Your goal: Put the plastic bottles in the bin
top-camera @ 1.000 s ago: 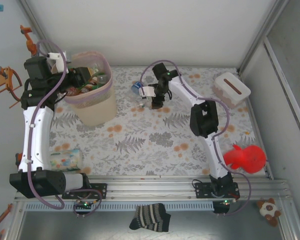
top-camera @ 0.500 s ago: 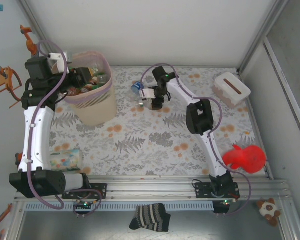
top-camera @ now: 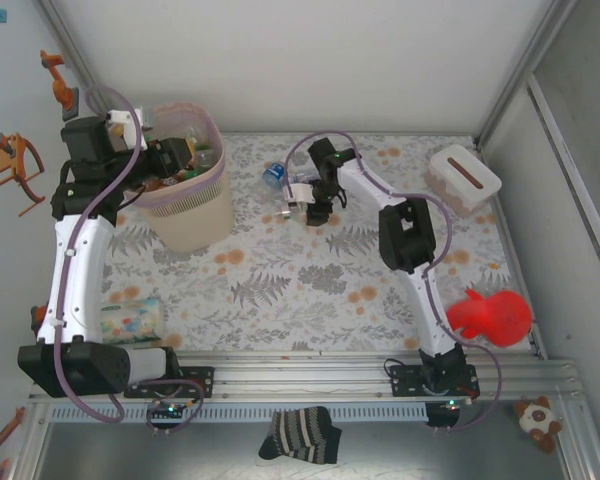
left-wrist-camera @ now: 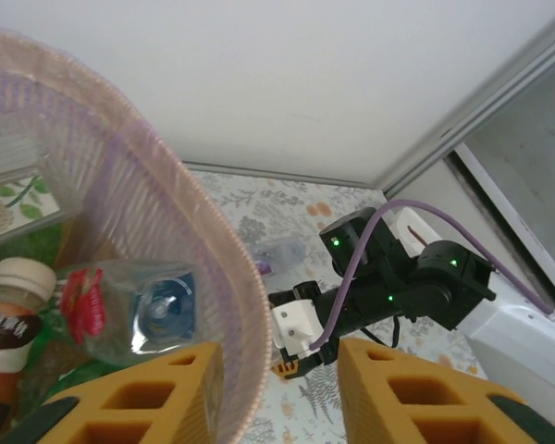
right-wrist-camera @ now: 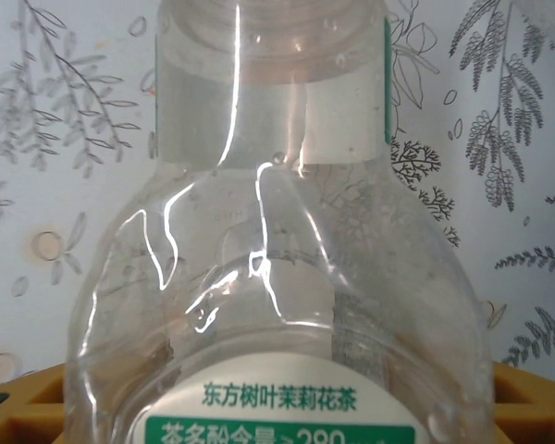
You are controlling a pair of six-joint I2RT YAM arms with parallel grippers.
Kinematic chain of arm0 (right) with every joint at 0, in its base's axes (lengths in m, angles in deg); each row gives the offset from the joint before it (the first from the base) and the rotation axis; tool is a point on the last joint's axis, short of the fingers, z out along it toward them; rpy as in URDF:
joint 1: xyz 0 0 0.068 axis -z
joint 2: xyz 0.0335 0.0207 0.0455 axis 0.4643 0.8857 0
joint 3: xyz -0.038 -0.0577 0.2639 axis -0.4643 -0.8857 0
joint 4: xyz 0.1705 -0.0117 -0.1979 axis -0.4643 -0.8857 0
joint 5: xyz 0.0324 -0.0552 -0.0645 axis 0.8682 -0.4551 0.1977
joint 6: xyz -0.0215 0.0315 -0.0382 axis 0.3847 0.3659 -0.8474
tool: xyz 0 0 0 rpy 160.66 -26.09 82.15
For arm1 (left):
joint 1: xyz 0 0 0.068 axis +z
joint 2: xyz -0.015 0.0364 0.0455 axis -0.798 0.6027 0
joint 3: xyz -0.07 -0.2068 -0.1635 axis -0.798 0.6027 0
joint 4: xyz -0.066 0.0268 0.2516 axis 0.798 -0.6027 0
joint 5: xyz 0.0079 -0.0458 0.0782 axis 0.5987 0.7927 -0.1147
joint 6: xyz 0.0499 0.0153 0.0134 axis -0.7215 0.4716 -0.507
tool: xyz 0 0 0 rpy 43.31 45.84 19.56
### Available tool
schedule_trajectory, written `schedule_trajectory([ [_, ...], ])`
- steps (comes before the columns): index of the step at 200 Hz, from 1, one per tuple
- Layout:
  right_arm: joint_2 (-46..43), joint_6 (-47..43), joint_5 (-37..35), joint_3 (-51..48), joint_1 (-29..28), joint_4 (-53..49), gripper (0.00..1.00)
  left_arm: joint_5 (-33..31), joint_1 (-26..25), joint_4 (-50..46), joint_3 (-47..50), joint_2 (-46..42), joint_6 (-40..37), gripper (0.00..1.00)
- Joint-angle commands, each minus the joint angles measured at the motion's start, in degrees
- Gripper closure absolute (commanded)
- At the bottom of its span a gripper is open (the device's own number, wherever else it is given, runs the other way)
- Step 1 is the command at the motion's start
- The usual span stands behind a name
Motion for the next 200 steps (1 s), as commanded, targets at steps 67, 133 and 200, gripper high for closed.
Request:
schedule_trajectory([
  [67,-26.76,22.87,10.98,-22.3,0.15,16.22,0.52,1.78,-4.7,14.65,1.25,0.93,9.83,0.47],
  [133,-43.26,45.39,11.55,-35.48,0.15,36.25,0.58,2.09,-12.32,17.97,-0.91,5.36,10.44,0.4],
  [200,-51.42,56.81,11.55,-40.18,0.06,46.99,0.59,3.54,-23.1,23.59,-4.34,13.32,13.32,0.2],
])
